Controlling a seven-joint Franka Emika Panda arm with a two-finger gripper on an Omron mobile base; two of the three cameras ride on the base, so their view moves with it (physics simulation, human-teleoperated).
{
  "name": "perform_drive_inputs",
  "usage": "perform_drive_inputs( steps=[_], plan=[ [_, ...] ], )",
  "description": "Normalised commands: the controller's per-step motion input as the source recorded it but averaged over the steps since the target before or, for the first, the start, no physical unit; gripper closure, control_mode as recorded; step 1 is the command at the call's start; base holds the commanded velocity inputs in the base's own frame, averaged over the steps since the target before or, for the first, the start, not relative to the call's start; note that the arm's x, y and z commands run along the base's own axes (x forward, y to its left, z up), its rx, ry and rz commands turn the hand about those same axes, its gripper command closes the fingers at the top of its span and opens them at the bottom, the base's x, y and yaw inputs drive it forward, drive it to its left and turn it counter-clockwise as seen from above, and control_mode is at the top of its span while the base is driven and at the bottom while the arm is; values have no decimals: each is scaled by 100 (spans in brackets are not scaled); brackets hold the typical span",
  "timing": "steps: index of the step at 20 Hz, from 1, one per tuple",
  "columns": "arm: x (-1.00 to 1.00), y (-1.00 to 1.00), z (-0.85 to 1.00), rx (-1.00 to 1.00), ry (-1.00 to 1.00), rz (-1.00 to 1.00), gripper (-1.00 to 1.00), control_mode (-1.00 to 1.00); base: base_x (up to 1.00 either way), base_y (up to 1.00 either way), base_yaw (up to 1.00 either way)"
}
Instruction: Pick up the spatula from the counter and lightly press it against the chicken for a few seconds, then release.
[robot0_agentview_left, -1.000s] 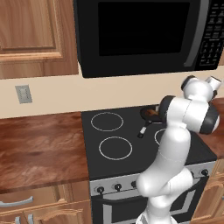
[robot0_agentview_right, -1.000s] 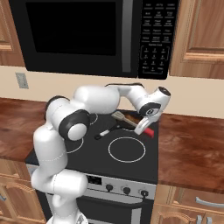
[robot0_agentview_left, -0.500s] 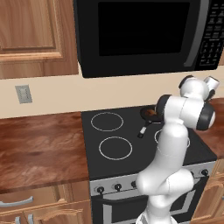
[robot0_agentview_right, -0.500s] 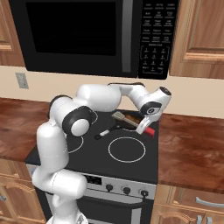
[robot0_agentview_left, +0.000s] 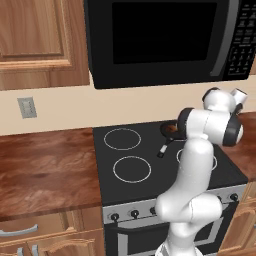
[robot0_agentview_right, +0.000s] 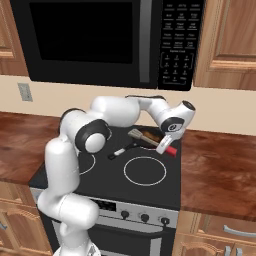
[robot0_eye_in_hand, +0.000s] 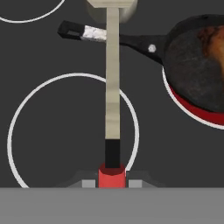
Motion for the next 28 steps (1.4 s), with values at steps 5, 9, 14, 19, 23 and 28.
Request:
perform_drive_inputs(
  steps=[5,9,14,19,23,28],
  plan=[
    [22,0,-7,0,0,3,100,-100,0,0,0],
    [25,0,-8,0,0,3,100,-100,0,0,0],
    [21,-4,-9,0,0,3,100,-100,0,0,0],
    [22,-5,-9,0,0,3,100,-100,0,0,0],
    [21,-5,-2,0,0,3,100,-100,0,0,0],
    [22,-9,0,0,0,3,100,-100,0,0,0]
  ],
)
